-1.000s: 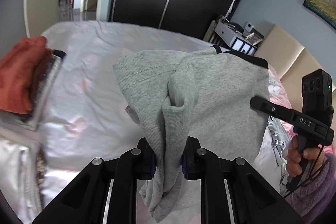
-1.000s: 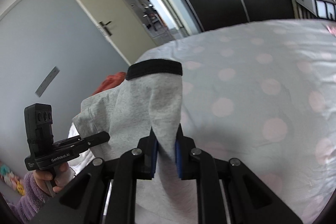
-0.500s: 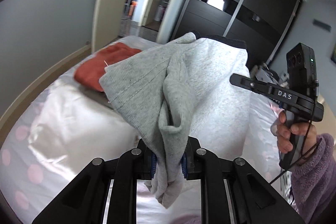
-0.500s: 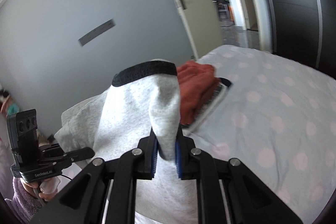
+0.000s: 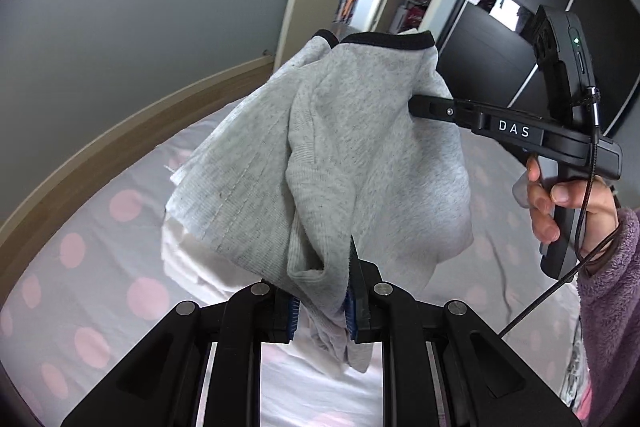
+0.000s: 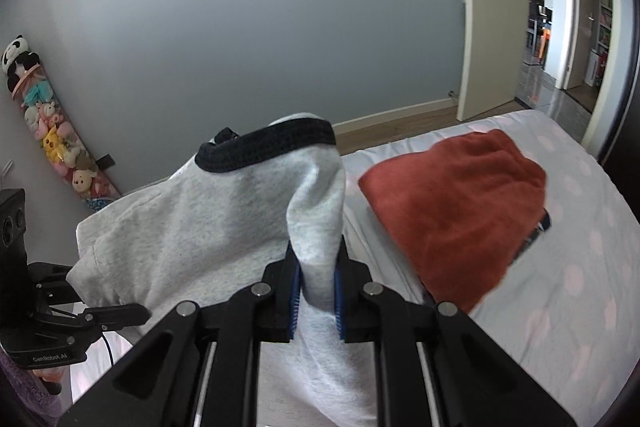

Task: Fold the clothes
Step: 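Lift the folded sweatshirt with both grippers and carry it to the clothes stack, then lower the sweatshirt onto the stack beside the orange towel and open both grippers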

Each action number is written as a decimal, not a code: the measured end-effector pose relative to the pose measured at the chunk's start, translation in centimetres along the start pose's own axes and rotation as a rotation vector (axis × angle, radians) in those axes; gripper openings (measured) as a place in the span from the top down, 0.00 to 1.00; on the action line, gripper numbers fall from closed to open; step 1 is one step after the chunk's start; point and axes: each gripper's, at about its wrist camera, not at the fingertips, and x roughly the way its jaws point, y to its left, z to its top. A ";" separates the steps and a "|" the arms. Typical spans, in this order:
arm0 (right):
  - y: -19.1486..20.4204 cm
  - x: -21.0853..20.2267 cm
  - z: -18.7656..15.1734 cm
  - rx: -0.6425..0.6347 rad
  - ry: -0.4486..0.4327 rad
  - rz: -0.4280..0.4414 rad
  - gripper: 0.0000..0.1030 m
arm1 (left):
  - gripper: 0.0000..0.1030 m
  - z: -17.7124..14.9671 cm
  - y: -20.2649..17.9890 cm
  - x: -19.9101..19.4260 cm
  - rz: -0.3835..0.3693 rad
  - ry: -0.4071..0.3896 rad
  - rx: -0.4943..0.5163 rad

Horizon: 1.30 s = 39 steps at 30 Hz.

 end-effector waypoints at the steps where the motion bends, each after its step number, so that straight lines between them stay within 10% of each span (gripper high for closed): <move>1: 0.1 1.0 0.3 -0.005 0.001 0.008 0.88 | 0.82 0.1 0.5 0.6 0.020 0.008 -0.003; 17: -3.1 6.5 -3.1 0.113 -0.038 -0.010 0.77 | 0.79 0.0 7.6 10.2 0.078 0.114 -0.112; 24: -3.8 5.0 -4.9 0.095 0.006 -0.021 0.78 | 0.68 -0.9 9.5 6.1 0.091 0.043 -0.183; 28: -3.1 5.2 -6.0 0.077 0.041 -0.005 0.79 | 0.68 -1.0 10.1 3.4 0.178 -0.035 -0.170; 39: -2.9 8.1 -8.2 0.117 0.108 -0.033 0.80 | 0.69 -1.0 6.4 7.9 0.124 -0.015 -0.007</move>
